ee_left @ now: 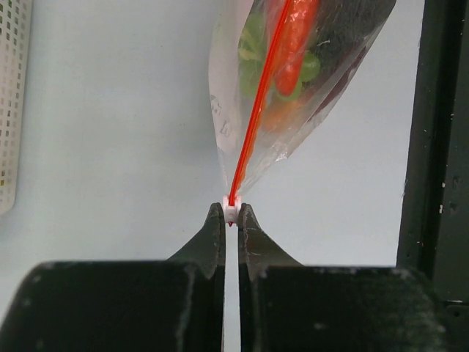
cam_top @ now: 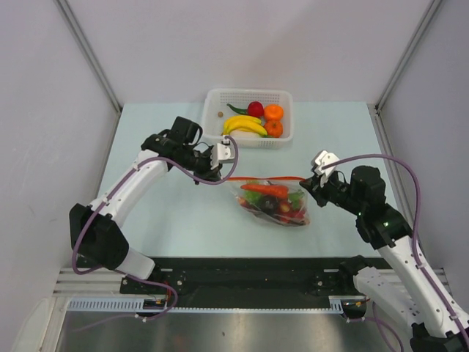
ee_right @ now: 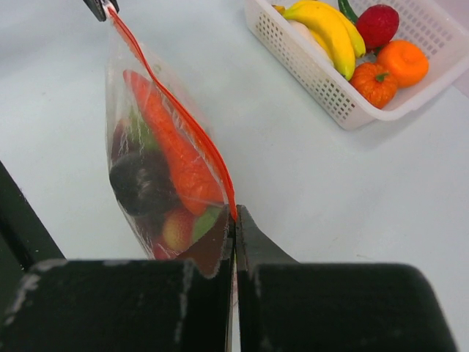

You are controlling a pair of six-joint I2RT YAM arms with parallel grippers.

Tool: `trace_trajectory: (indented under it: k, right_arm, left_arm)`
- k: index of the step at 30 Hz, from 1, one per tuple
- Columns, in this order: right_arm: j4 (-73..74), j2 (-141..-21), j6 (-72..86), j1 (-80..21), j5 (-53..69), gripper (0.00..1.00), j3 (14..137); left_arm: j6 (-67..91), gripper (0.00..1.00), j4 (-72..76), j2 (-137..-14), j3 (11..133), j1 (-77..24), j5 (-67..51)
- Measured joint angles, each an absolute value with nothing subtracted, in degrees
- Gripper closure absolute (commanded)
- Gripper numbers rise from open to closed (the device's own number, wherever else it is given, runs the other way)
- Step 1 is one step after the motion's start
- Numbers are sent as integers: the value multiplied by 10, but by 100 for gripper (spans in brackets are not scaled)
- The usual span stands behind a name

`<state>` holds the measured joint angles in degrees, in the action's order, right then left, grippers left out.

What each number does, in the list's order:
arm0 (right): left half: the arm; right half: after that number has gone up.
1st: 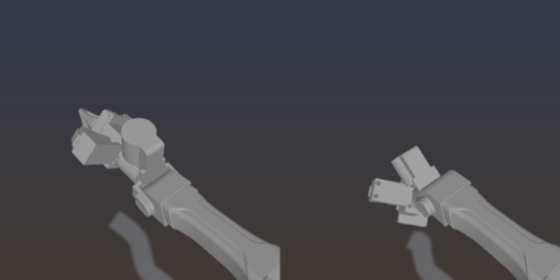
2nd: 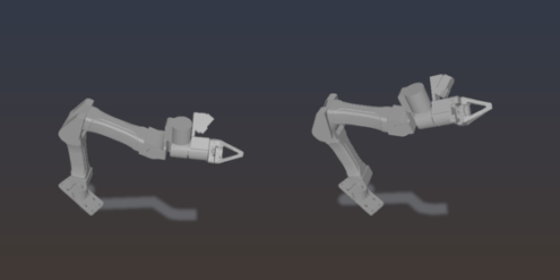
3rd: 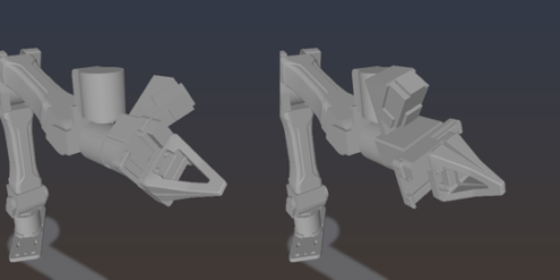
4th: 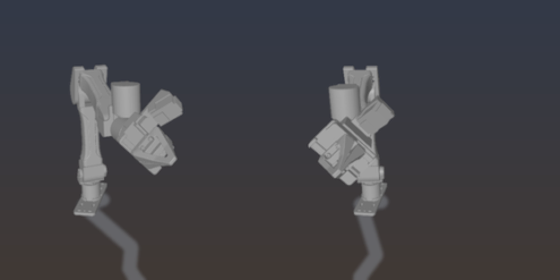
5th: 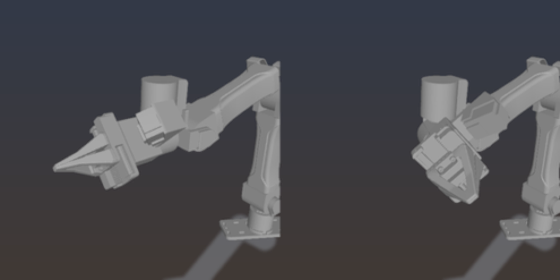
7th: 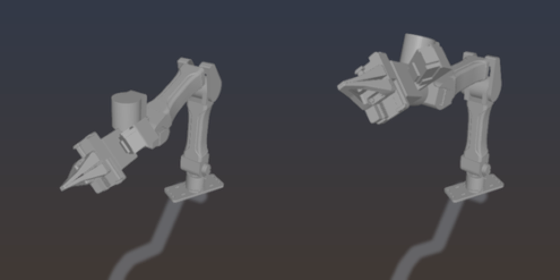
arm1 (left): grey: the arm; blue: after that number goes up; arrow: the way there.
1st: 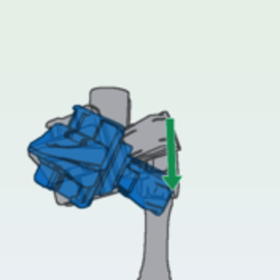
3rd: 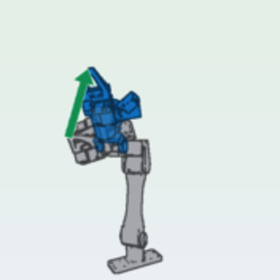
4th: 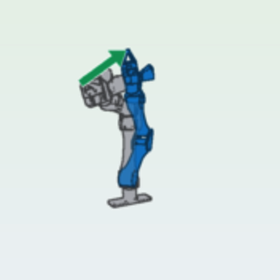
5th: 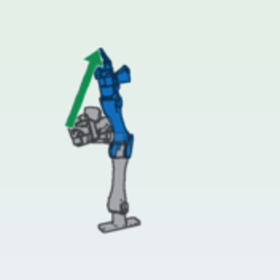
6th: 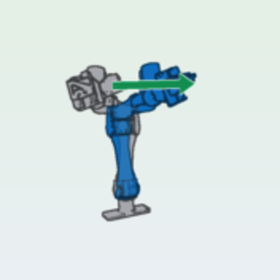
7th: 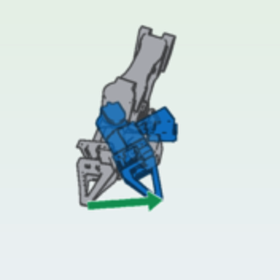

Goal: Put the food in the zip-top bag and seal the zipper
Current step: Zip the zipper food storage bag at the center of the board, then place the zipper food storage bag at the center of the board.

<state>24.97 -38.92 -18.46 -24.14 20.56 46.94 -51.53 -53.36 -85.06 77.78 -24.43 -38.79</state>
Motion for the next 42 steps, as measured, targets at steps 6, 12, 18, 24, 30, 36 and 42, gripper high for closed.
trace_trajectory:
  k: [6, 12, 18, 24, 30, 36, 42]
  right_arm:
    - [237, -423, -180, -209, 229, 100, 470]
    - [196, -473, -169, -165, 278, 100, 471]
    - [138, -612, -184, -153, 295, 100, 541]
    - [126, -663, -244, -134, 340, 100, 576]
    - [176, -632, -358, -188, 358, 100, 494]
    - [238, -610, -468, -271, 335, 100, 354]
    - [255, -553, -514, -288, 302, 70, 300]
  left_arm:
    - [-511, 100, -533, -851, 783, -239, -384]
    - [-510, 100, -529, -852, 813, -220, -382]
    - [-495, 100, -532, -897, 897, -201, -357]
    - [-501, 100, -525, -922, 939, -194, -346]
    - [-526, 100, -496, -864, 787, -200, -342]
    - [-529, 99, -475, -831, 605, -243, -335]
    - [-520, 65, -440, -786, 512, -296, -347]
